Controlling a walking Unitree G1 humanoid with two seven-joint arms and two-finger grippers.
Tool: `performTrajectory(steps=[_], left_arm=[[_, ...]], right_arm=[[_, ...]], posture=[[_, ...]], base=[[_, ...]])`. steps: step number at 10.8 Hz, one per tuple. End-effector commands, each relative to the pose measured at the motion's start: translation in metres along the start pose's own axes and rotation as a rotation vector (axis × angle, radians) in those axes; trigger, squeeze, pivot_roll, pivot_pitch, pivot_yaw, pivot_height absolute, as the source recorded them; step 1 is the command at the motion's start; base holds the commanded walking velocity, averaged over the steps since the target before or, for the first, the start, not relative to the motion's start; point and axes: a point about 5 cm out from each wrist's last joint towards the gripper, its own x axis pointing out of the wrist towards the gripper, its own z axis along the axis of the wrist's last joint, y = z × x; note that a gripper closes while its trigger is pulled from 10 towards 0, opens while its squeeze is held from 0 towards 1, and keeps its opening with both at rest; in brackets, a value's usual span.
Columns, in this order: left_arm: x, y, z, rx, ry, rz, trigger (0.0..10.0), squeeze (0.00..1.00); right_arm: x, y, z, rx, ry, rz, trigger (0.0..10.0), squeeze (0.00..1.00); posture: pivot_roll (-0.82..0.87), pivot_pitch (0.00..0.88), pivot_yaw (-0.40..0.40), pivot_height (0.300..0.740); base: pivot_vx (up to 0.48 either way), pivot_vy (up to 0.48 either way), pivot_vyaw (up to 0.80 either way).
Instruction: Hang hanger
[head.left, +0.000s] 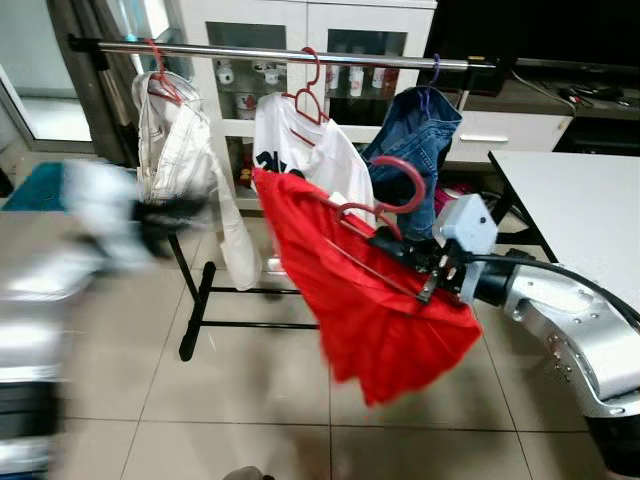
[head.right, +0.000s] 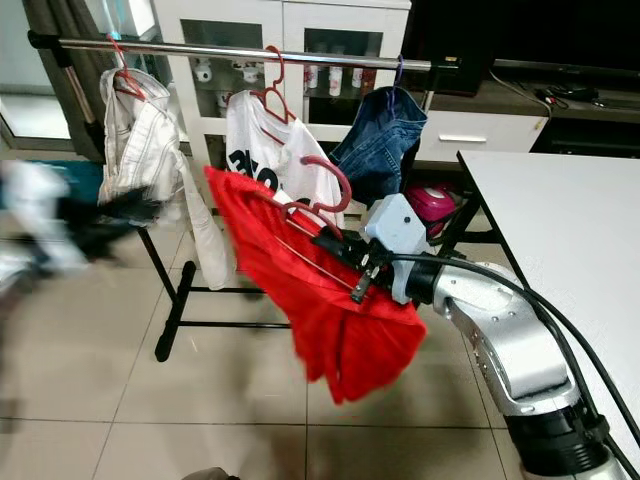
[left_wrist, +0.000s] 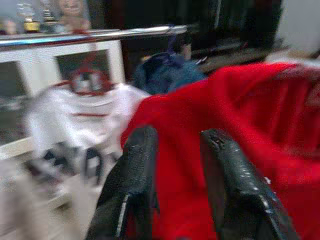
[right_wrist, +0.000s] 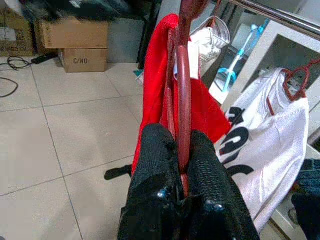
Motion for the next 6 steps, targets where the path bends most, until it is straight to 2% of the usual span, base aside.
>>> performTrajectory(steps=[1,2,3,4,5,6], left_arm=[[0.019,-0.012,0.01,0.05,-0.021,-0.062,10.0,1.0],[0.034,-0.028,0.021,0.049,-0.083,-0.186,10.0,1.0],[0.044,-0.036,0.043,0.065,-0.146,-0.334,10.0,1.0],[0.046,-0.034,0.061,0.08,-0.133,-0.46,10.0,1.0],[0.046,-0.031,0.068,0.119,-0.045,-0.599,10.0,0.17],[0.047,-0.028,0.07,0.158,0.024,-0.68,10.0,0.0]], right_arm=[[0.002,0.001,0.011,-0.055,-0.026,0.013,10.0,0.0],[0.005,0.001,0.011,-0.069,-0.014,0.003,10.0,0.0],[0.007,0.003,0.012,-0.081,-0.007,0.012,10.0,0.0],[0.008,0.006,0.012,-0.096,0.004,0.037,10.0,0.0],[0.008,0.008,0.013,-0.107,0.007,0.069,10.0,0.0],[0.007,0.011,0.014,-0.12,0.011,0.097,10.0,0.0]], posture=[[-0.08,0.0,0.007,0.74],[-0.09,0.0,0.015,0.74],[-0.1,0.0,0.031,0.74],[-0.1,0.0,0.038,0.74],[-0.11,0.0,0.049,0.74],[-0.11,0.0,0.057,0.74]], base=[[0.0,0.0,0.0],[0.0,0.0,0.0],[0.0,0.0,0.0],[0.0,0.0,0.0],[0.0,0.0,0.0],[0.0,0.0,0.0]])
